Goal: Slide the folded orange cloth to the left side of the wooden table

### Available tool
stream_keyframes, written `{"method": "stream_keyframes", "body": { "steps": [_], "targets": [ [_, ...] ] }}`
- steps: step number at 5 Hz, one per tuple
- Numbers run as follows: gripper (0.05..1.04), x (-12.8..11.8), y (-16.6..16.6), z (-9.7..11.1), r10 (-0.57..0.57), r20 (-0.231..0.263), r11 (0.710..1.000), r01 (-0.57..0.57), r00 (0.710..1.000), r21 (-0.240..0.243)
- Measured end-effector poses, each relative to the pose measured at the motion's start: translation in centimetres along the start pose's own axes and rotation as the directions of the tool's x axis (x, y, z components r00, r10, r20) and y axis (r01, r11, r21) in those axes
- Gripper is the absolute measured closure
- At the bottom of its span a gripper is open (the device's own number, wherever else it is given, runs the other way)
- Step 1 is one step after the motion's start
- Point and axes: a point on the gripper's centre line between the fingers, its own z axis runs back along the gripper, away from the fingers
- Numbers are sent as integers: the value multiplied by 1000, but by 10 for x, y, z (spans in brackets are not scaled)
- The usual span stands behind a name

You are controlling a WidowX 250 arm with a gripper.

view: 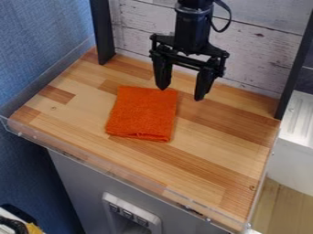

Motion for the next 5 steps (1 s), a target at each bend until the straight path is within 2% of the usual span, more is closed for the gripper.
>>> {"method": "stream_keyframes", "body": {
  "steps": [2,3,5],
  "targets": [
    [85,1,12,-4,-183,11,983,183,983,2],
    [85,5,24,-4,-309,32,951,309,950,9],
    [85,18,46,1,-526,101,851,524,845,47]
  ]
}}
